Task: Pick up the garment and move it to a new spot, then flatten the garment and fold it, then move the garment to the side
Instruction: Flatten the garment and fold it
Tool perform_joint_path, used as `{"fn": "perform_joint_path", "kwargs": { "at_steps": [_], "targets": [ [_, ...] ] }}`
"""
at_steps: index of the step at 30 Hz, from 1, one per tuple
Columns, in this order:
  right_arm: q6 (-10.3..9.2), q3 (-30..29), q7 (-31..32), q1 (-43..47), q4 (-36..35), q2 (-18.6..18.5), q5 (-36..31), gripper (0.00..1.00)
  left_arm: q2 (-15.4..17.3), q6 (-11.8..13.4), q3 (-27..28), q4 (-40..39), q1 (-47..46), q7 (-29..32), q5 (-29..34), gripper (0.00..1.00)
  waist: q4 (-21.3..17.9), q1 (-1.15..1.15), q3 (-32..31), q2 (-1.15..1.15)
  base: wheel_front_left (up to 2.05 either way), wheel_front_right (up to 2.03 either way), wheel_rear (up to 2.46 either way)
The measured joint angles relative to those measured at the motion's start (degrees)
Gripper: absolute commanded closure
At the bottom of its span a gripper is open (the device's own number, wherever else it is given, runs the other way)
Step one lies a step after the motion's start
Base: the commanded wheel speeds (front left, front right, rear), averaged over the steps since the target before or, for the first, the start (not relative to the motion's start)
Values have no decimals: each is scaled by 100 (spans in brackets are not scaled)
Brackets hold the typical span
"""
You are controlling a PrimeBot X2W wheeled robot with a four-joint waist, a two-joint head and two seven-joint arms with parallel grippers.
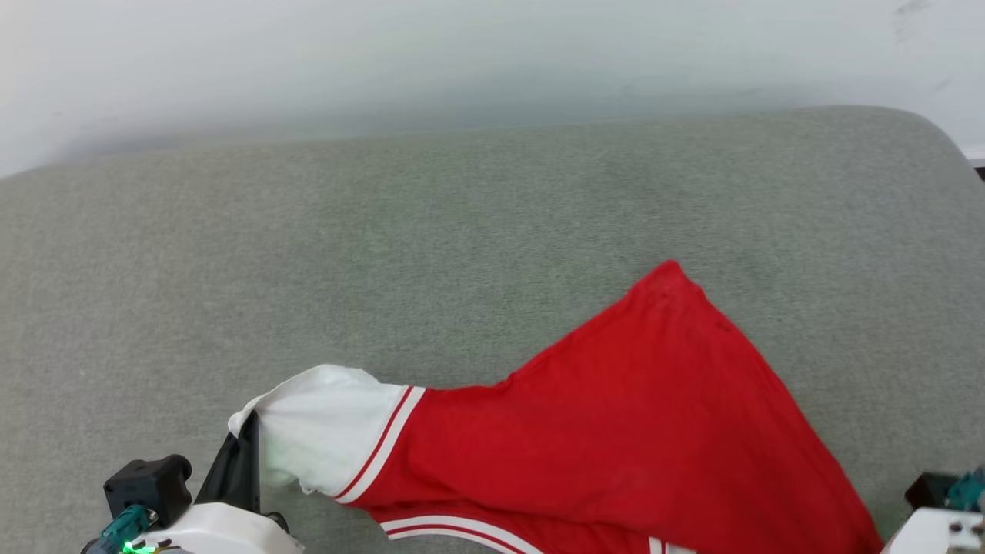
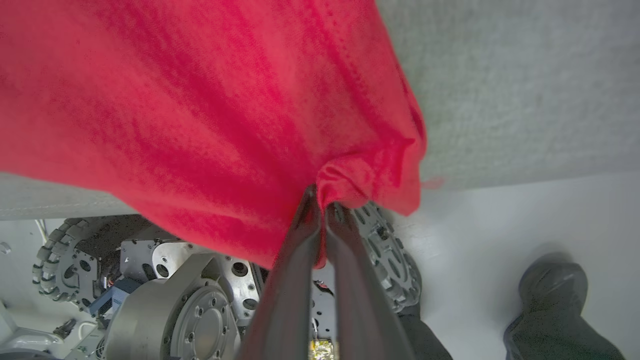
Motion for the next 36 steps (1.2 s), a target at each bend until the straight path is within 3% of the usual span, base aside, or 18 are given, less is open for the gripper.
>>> {"fn": "perform_joint_path", "kwargs": {
  "at_steps": [2,7,11,16,21,25,29,36],
  "targets": [
    [0,-85,19,263,-79,209,-10,0,5,12,1,-14,42,21,-13,100,-80,0,-40,0,0,0,0],
    [0,-136,-641,380,-434,434,31,0,53,45,-5,-89,83,88,-26,100,-207,0,-49,0,0,0,0],
    [0,-209,-1926,113,-570,428,-40,0,73,68,-26,-165,88,127,-23,100,-227,0,1,0,0,0,0],
    [0,-163,-3573,-544,-290,379,51,0,85,68,-78,-278,-32,170,22,100,-190,1,162,0,0,0,0],
    [0,14,-4341,-1362,205,267,247,0,82,34,-142,-438,-378,186,130,100,-82,1,452,0,0,0,0],
    [0,264,-4064,-2121,589,42,383,0,60,-41,-240,-539,-683,193,232,100,60,2,729,0,0,0,0],
    [0,626,-2958,-2825,949,-216,464,0,22,-111,-334,-578,-912,183,299,100,258,2,964,0,0,0,0],
    [0,864,-1042,-3649,1332,-222,381,0,-113,-269,-495,-549,-1280,115,366,100,617,2,1258,0,0,0,0]
  ]
}}
